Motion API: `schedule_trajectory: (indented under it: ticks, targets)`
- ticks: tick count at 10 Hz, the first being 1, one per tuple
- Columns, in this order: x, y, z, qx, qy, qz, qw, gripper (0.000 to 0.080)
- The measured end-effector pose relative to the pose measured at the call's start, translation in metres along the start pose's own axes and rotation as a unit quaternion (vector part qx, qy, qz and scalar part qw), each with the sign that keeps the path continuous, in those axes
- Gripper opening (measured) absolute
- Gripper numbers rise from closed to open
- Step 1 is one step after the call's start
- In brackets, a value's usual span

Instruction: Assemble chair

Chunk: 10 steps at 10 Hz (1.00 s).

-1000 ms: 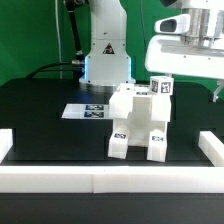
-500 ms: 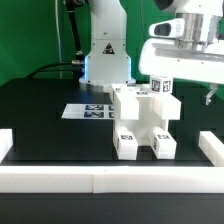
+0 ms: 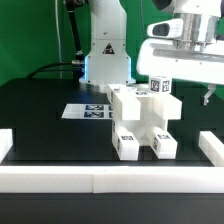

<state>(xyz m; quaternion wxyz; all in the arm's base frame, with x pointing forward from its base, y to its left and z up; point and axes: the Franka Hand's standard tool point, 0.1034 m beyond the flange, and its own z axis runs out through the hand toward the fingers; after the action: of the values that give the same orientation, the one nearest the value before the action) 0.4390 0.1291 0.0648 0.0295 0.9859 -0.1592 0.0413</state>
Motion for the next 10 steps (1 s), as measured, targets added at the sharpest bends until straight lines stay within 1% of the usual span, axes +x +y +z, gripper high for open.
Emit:
schedule_trajectory:
  ticks: [3,10]
  targets:
    - [0.002,0.006,0.004,-0.005,0.0,-0.014,1.0,0.0648]
    - [0.01,0.016,0.004,-0.009,0.002,-0.031,0.999,0.0648]
